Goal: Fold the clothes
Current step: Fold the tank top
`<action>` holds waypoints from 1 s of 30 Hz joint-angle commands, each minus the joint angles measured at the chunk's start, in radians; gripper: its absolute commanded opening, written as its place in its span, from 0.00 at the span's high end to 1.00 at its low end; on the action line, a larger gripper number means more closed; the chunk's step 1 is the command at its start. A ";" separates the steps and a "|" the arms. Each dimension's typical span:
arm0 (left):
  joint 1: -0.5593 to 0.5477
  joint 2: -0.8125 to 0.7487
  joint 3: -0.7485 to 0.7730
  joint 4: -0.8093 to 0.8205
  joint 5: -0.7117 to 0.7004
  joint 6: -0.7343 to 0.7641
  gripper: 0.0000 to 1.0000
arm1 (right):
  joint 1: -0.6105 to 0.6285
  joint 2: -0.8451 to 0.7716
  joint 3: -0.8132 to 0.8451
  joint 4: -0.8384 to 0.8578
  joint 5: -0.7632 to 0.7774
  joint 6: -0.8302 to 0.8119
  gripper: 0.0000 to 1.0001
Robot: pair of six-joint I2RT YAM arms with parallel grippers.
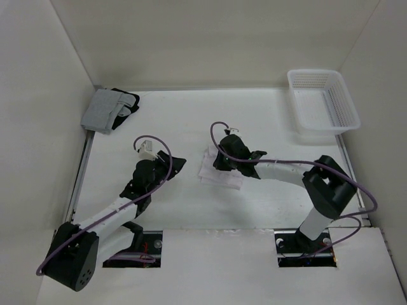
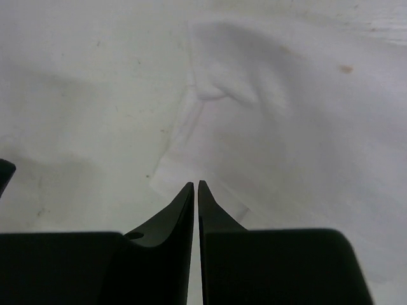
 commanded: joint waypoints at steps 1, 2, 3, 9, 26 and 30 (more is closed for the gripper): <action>-0.048 0.027 0.010 0.110 -0.046 0.006 0.65 | 0.010 0.063 0.031 0.155 -0.041 -0.004 0.91; -0.060 0.035 0.006 0.114 -0.060 0.007 0.65 | 0.010 0.087 0.040 0.171 -0.043 0.001 0.92; -0.072 0.044 0.003 0.119 -0.073 0.009 0.64 | 0.010 0.107 0.052 0.177 -0.034 0.002 0.92; -0.118 0.090 -0.011 0.141 -0.100 0.009 0.64 | 0.031 0.163 0.081 0.176 0.041 -0.001 0.65; -0.138 0.230 0.059 0.222 -0.121 0.003 0.68 | 0.100 0.201 0.126 0.104 0.163 -0.054 0.92; -0.157 0.231 0.065 0.228 -0.123 -0.005 0.68 | 0.138 0.132 0.089 0.053 0.186 -0.084 0.93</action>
